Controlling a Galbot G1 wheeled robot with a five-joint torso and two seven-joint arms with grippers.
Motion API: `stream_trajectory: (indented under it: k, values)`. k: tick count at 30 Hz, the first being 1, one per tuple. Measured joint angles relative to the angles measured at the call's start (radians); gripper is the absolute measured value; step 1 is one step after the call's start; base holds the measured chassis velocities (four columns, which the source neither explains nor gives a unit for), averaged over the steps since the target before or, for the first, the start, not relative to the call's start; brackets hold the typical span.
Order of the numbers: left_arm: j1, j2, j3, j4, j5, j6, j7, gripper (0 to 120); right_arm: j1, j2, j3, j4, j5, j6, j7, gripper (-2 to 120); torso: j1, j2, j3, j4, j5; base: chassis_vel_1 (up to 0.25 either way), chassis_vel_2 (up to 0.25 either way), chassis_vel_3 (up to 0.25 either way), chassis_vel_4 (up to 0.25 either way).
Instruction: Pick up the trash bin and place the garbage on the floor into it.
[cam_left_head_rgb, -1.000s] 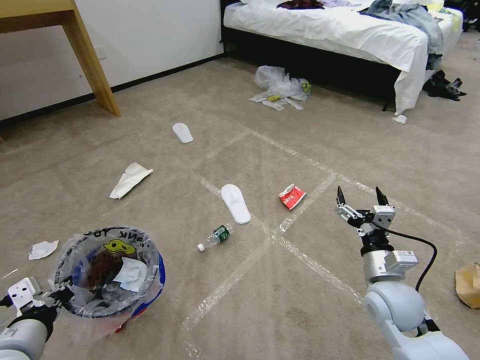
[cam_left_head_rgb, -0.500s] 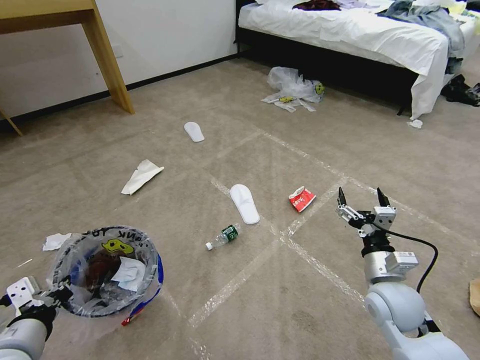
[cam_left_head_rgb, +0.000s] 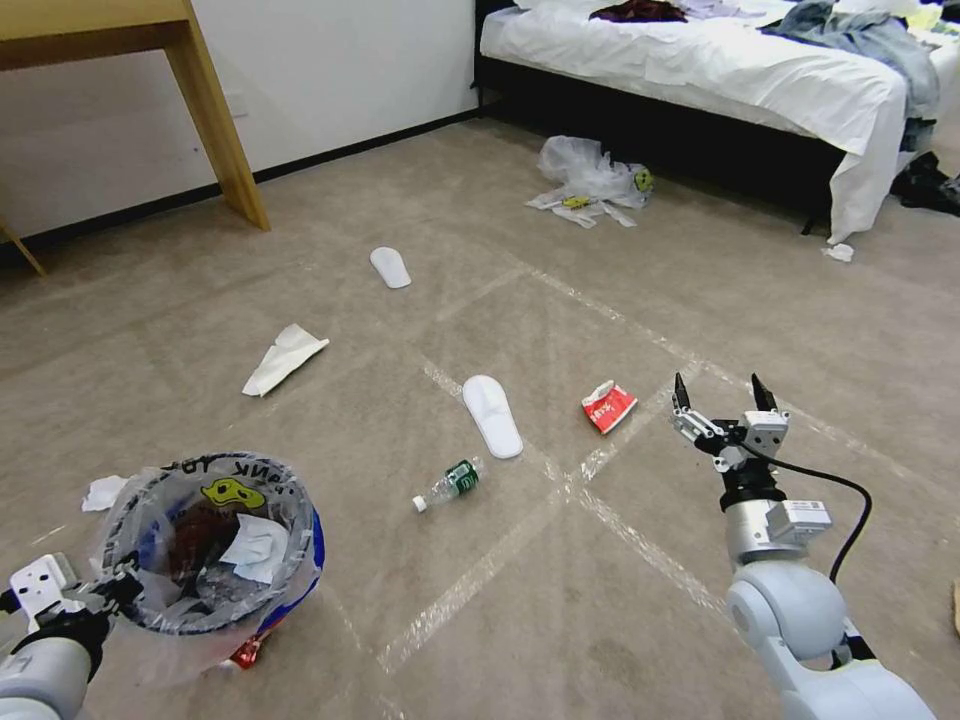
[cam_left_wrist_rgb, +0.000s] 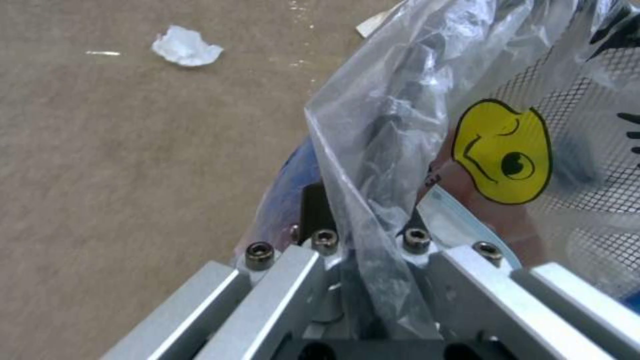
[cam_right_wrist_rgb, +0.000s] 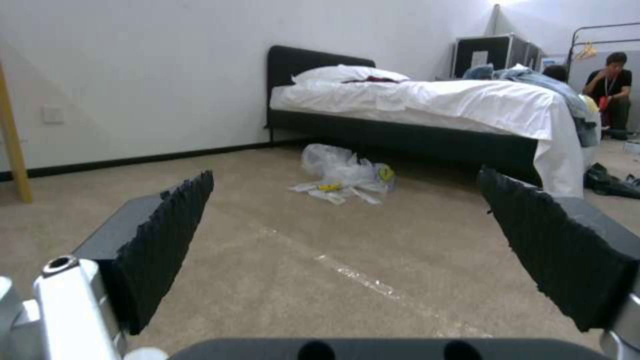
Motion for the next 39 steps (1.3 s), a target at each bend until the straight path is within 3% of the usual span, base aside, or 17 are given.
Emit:
stream_trajectory:
  k: [39]
  values:
    - [-0.012,0.009,-0.011,0.023,-0.011,-0.001,0.000,1,0.043,0.006,-0.047,-0.047,-0.018,0.018,-0.011,100,0.000,0.000,0.000,-0.0001,-0.0001,-0.029,0.028,0.025,-0.028]
